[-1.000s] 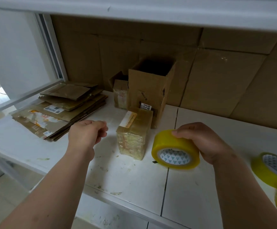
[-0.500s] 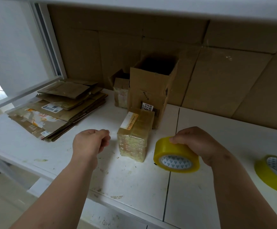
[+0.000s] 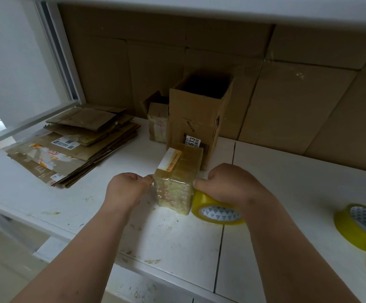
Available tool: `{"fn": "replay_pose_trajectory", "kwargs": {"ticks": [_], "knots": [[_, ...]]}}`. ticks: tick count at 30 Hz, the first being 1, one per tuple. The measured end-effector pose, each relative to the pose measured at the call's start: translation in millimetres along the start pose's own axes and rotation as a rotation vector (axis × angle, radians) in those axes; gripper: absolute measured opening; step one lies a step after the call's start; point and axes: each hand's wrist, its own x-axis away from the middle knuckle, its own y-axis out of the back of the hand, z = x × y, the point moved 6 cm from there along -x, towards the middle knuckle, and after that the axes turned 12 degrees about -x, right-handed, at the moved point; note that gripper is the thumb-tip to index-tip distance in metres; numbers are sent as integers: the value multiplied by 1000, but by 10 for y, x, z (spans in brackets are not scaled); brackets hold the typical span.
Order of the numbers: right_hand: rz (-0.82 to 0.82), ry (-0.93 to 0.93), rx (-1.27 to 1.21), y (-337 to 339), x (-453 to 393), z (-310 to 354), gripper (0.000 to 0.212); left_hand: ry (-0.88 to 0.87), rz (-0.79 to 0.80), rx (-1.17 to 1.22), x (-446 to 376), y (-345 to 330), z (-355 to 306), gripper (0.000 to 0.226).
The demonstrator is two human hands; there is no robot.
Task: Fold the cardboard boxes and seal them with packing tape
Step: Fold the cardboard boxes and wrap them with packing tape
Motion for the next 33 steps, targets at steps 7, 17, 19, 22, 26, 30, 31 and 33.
{"fn": "replay_pose_trajectory", "kwargs": {"ticks": [7, 17, 19, 22, 26, 30, 31, 33], "knots": [[-61, 36, 171, -29, -7, 110, 36, -196, 128, 182, 152, -163, -154, 32], [71, 227, -18, -62, 130, 119, 35, -251, 386, 246, 214, -126, 22, 25], [62, 247, -1, -68, 121, 120, 40, -264, 403, 244, 217, -116, 22, 24], [-24, 270, 80, -84, 108, 149, 48, -304, 395, 230, 221, -111, -9, 21], [-174, 272, 220, -121, 108, 196, 48, -346, 221, 150, 167, -95, -93, 13], [-168, 255, 226, -137, 108, 202, 46, -387, 121, 72, 173, -89, -149, 11], [-125, 258, 218, -136, 111, 203, 45, -392, 103, 51, 178, -81, -153, 11], [4, 231, 145, -127, 106, 172, 45, -394, 76, 28, 177, -66, -158, 12]]}}
